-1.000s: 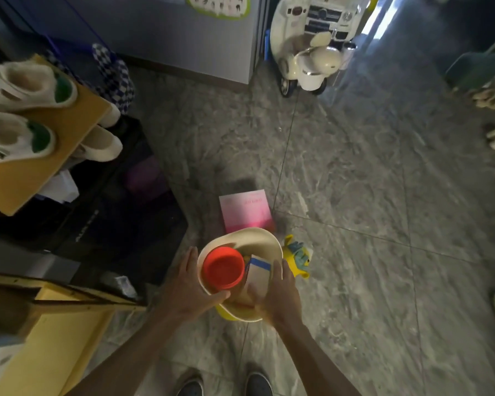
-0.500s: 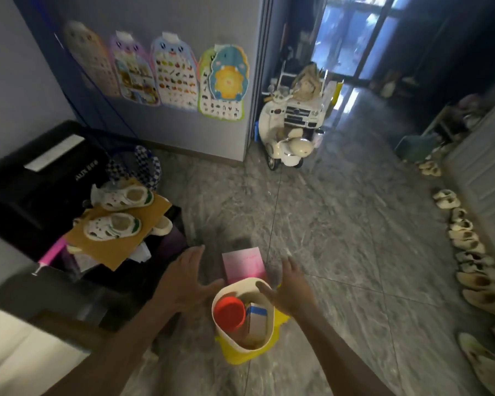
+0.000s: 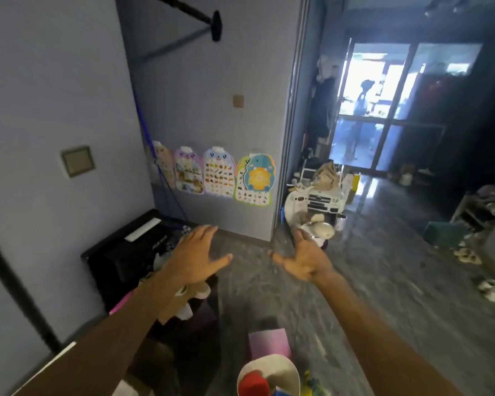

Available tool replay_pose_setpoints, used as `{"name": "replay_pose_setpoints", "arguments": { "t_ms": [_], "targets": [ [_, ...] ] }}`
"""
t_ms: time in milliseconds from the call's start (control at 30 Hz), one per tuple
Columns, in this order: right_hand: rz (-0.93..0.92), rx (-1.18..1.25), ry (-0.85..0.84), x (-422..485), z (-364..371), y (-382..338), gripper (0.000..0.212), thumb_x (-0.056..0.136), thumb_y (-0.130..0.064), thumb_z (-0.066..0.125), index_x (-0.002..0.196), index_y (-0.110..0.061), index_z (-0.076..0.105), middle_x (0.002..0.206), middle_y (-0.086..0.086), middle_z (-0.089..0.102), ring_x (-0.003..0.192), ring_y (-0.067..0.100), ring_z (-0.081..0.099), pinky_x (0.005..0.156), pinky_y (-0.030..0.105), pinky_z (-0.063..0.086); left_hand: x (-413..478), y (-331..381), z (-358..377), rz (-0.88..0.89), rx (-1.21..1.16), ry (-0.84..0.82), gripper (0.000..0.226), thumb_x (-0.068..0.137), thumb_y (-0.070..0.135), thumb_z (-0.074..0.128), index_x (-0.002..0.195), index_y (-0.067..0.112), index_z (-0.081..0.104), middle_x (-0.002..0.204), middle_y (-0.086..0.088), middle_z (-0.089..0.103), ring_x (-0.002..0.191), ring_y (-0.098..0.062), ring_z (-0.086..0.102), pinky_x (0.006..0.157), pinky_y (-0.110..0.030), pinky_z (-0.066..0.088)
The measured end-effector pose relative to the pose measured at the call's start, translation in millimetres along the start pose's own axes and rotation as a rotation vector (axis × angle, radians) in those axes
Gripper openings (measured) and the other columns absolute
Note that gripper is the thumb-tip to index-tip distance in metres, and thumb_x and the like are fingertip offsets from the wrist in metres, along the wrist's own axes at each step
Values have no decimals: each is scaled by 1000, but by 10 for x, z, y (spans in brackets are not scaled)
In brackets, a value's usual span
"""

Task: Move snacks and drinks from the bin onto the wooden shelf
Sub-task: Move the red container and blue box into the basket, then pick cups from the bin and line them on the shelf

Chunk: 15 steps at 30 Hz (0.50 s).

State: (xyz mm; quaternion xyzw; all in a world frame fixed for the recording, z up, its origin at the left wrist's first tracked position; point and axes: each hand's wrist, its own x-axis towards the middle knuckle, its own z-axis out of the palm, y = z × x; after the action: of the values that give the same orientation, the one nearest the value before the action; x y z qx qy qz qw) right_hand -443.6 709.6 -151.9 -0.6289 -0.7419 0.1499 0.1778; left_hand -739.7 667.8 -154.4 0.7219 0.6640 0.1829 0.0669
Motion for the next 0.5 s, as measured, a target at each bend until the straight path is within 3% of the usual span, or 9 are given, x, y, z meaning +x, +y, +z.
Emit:
{"name": "replay_pose_setpoints", "arguments": {
  "t_ms": [67,233,367,433,500],
  "targets": [
    [-66,-20,-22,5,-48,-134,128,68,-99,48,164,-18,26,169,9,31,151,33,38,120,48,41,-176,-53,-171,-61,-8,31,104,82,85,55,163,26,30,171,1,27,156,-23,29,128,-46,28],
    [-264,-16,-93,-88,-31,-467,119,80,-89,56,166,-14,22,170,10,27,151,34,38,120,47,40,-817,-145,-426,-217,60,134,120,72,101,35,162,22,33,168,-1,32,153,-24,36,126,-46,32],
    [-439,70,-201,-254,135,-761,112,82,-83,66,163,-16,29,166,7,35,151,31,38,118,47,41,-1548,-65,-496,-381,96,190,107,79,90,42,162,24,32,165,-2,35,145,-29,45,121,-45,39],
    [-497,80,-242,-378,273,-942,113,75,-92,63,161,-24,35,163,2,41,150,28,43,115,48,45,-1967,37,-549,-480,112,197,107,78,91,39,163,26,29,168,-2,32,147,-31,43,122,-48,39],
    [-587,88,-283,-645,358,-1138,113,77,-88,65,162,-21,33,166,3,36,150,29,42,117,50,43,-2422,138,-615,-585,128,201,105,80,90,40,164,29,25,171,-1,27,152,-32,37,123,-53,37]
  ]
}}
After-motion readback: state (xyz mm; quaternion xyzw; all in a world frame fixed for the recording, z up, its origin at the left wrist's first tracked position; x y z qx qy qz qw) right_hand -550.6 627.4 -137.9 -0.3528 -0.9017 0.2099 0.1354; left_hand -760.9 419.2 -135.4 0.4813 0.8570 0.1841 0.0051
